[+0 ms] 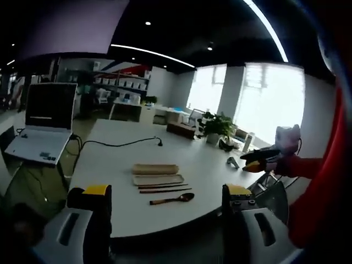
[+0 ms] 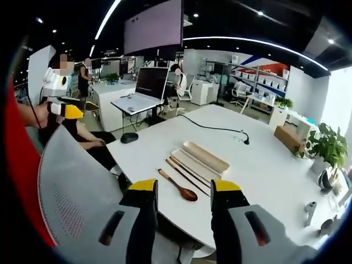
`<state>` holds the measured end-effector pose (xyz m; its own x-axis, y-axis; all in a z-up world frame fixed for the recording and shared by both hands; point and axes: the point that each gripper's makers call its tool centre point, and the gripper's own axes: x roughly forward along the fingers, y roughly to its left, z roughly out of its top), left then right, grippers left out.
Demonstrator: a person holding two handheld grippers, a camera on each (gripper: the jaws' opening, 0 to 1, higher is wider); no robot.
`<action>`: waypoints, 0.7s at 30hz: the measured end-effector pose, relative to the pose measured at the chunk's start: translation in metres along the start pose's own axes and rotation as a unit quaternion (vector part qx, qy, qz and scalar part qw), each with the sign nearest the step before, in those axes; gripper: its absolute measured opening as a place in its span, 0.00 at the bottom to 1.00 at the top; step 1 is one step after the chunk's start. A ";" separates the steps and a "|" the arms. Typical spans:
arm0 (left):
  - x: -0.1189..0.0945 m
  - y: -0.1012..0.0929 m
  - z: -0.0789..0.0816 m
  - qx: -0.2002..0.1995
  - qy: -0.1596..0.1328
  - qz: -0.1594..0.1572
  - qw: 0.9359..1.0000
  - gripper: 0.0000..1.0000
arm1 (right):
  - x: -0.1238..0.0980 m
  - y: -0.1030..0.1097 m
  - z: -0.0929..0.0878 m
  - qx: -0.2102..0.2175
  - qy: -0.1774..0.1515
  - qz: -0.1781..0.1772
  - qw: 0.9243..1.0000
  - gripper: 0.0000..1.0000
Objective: Arrange the utensils inside the cutlery case until each visible utensil rests in its matching compartment.
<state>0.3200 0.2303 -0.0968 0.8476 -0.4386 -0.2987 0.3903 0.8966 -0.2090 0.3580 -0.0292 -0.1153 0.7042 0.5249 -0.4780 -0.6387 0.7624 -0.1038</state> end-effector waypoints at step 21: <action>-0.005 0.014 -0.014 0.047 0.029 0.041 0.998 0.82 | 0.012 -0.001 0.001 -0.043 0.009 0.022 0.999 0.53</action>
<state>0.3162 0.2442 -0.1114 0.8570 -0.3645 -0.3643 0.3553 0.9299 -0.0946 0.3676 -0.0235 -0.1205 0.6696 0.5500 -0.4990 -0.6937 0.7033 -0.1557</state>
